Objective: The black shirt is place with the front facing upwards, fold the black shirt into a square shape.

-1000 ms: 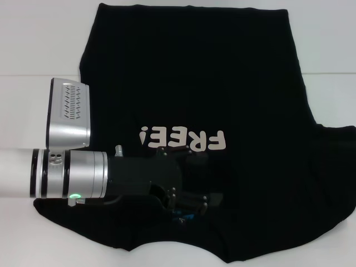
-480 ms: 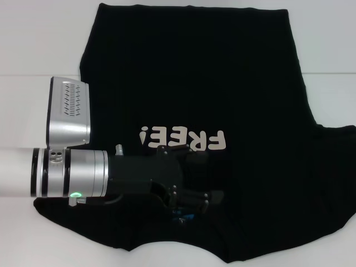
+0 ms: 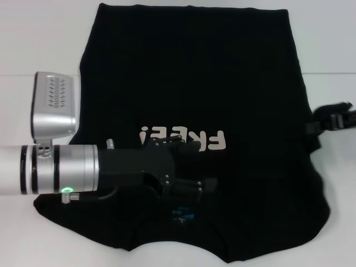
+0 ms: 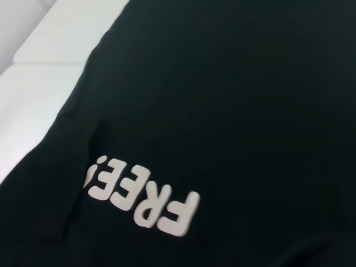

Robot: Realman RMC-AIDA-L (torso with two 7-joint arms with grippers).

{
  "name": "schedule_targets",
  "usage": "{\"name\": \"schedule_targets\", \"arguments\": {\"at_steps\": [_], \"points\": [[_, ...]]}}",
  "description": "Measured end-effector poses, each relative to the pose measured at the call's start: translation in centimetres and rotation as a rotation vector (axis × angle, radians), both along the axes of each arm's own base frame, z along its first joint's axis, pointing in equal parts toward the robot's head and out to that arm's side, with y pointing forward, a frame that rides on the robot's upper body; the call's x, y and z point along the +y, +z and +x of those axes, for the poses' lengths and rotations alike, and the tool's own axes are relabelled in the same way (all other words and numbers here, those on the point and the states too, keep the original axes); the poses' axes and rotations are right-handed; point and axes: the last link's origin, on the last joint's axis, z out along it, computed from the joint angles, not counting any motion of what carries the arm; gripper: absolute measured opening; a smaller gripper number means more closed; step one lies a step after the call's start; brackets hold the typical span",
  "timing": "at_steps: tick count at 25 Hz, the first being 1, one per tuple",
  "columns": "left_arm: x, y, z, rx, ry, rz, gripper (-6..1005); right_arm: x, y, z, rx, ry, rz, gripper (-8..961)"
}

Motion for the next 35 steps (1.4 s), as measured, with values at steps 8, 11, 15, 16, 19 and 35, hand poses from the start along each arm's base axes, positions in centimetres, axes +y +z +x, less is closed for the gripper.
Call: {"name": "schedule_targets", "arguments": {"at_steps": [8, 11, 15, 16, 19, 35], "points": [[0.0, 0.8, -0.9, -0.026, 0.043, 0.032, 936, 1.1, -4.2, -3.8, -0.087, 0.084, -0.099, 104], [0.0, 1.0, -1.1, -0.028, 0.050, 0.039, 936, 1.1, -4.3, -4.5, -0.077, 0.098, -0.116, 109], [0.1, 1.4, -1.3, -0.033, 0.061, 0.053, 936, 1.2, -3.3, -4.4, -0.031, 0.097, -0.079, 116], [0.2, 1.5, -1.4, -0.034, 0.064, 0.056, 936, 1.2, -2.8, -4.3, -0.017, 0.094, -0.067, 118], [0.4, 1.7, -1.5, -0.036, 0.075, 0.072, 936, 1.1, -2.1, -3.6, 0.000, 0.081, -0.047, 199], [0.0, 4.6, -3.6, -0.079, 0.233, -0.004, 937, -0.5, -2.7, -1.0, 0.077, 0.053, -0.005, 853]]}}
